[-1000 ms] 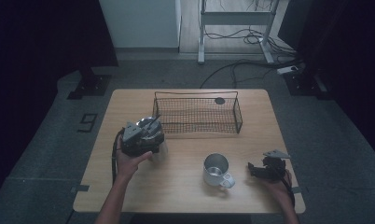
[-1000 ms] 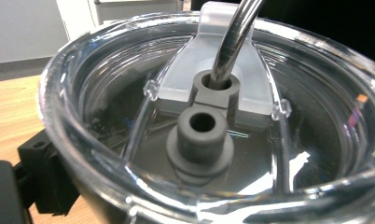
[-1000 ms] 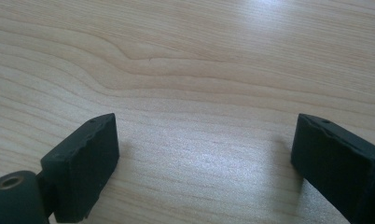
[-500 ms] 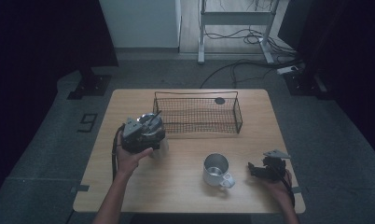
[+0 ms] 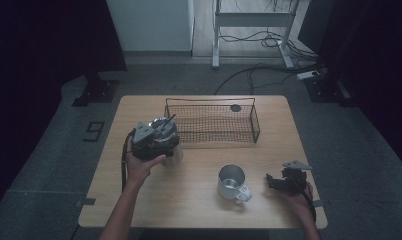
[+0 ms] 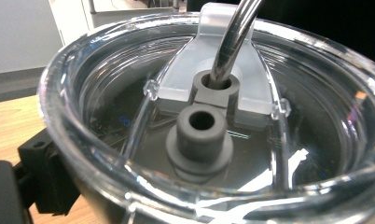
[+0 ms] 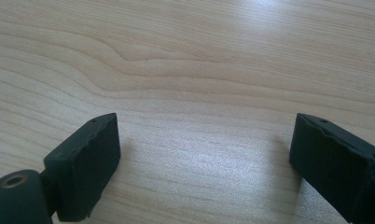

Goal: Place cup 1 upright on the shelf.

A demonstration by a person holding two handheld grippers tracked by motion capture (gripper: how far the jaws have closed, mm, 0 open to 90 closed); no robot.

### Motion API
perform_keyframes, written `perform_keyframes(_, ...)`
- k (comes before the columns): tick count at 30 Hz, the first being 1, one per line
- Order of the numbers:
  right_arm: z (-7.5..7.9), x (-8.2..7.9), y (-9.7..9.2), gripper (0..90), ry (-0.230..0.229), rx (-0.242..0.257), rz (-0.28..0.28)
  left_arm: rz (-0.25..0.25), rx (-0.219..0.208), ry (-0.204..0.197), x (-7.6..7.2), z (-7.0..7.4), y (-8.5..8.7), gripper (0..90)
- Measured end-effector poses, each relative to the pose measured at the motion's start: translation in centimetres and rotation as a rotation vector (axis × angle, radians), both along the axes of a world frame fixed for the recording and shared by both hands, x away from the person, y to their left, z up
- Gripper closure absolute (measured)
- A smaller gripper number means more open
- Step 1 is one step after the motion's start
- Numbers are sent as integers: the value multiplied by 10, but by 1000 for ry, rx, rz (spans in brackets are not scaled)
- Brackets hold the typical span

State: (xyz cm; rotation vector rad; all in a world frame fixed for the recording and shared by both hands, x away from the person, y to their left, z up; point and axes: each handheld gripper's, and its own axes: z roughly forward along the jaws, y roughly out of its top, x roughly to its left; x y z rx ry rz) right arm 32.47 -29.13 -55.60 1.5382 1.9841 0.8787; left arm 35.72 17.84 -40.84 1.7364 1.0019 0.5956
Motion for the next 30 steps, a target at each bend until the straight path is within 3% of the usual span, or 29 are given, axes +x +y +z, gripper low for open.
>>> perform_keyframes(30,0,0,0,88,-2,0,-8,-24,0,-32,6,26,-11,39)
